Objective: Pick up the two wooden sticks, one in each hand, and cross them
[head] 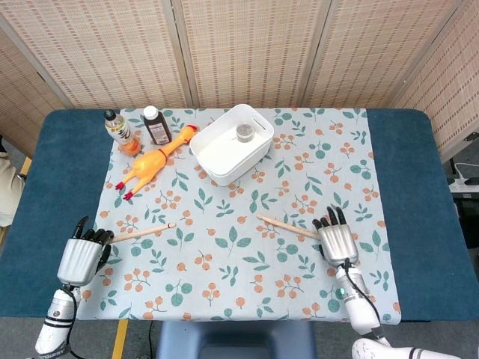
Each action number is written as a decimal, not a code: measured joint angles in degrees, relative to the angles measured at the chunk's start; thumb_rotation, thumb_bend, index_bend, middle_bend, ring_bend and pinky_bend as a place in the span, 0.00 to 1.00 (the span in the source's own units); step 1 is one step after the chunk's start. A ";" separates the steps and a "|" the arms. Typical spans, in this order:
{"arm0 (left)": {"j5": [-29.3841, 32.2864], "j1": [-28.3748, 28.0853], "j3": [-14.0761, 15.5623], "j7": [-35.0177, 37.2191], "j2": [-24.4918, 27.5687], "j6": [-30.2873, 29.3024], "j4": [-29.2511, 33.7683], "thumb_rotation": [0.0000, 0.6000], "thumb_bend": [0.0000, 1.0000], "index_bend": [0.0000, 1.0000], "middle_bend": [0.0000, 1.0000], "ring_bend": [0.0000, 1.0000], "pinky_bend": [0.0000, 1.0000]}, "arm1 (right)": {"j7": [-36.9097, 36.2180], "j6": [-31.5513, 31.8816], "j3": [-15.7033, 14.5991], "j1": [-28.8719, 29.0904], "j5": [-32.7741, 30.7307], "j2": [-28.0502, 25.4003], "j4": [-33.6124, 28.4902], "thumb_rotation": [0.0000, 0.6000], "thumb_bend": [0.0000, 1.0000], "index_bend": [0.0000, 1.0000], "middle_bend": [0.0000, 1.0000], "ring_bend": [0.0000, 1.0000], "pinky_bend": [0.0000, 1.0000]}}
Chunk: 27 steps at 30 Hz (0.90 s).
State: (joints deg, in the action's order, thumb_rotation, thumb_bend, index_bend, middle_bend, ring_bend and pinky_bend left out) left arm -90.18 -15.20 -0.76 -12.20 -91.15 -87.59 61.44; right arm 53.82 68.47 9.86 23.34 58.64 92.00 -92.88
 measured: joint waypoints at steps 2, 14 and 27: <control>0.01 0.18 0.09 0.92 1.16 0.19 0.69 1.00 0.60 0.81 0.87 0.52 0.19 | 1.99 0.69 -0.03 1.20 -0.49 2.26 2.29 1.00 0.32 0.30 0.29 0.03 0.00; 1.97 0.50 -0.40 5.03 2.58 3.67 -1.50 1.00 0.60 0.80 0.87 0.52 0.19 | 2.91 1.43 -0.78 4.56 -1.99 9.07 12.01 1.00 0.32 0.41 0.37 0.14 0.00; 1.98 0.66 -0.75 5.23 1.79 3.86 -2.94 1.00 0.60 0.80 0.87 0.52 0.19 | 5.26 2.60 -1.86 5.54 -2.97 10.75 13.62 1.00 0.32 0.50 0.46 0.19 0.00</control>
State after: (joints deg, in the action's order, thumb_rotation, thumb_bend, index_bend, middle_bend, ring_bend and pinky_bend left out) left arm -88.20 -14.53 -1.51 -6.97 -89.36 -83.72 58.50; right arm 59.09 71.07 8.00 28.88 55.66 102.75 -79.25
